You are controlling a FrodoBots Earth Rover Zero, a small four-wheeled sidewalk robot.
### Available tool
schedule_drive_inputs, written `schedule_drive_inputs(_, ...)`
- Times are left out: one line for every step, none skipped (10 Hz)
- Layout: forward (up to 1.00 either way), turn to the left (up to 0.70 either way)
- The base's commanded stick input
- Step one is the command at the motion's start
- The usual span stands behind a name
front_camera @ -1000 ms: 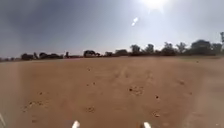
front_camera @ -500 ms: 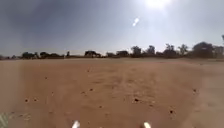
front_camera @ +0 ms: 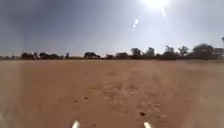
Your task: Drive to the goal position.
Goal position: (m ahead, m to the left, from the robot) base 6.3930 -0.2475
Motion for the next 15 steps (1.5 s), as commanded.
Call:
schedule_drive_inputs(0.7,0.0)
schedule_drive_inputs(0.7,0.0)
schedule_drive_inputs(0.7,0.0)
schedule_drive_inputs(0.7,0.0)
schedule_drive_inputs(0.7,0.0)
schedule_drive_inputs(0.7,0.0)
schedule_drive_inputs(0.7,0.0)
schedule_drive_inputs(0.7,0.0)
schedule_drive_inputs(0.7,0.0)
schedule_drive_inputs(0.7,0.0)
schedule_drive_inputs(0.7,0.0)
schedule_drive_inputs(0.7,0.0)
schedule_drive_inputs(0.7,0.0)
schedule_drive_inputs(0.7,0.0)
schedule_drive_inputs(0.7,0.0)
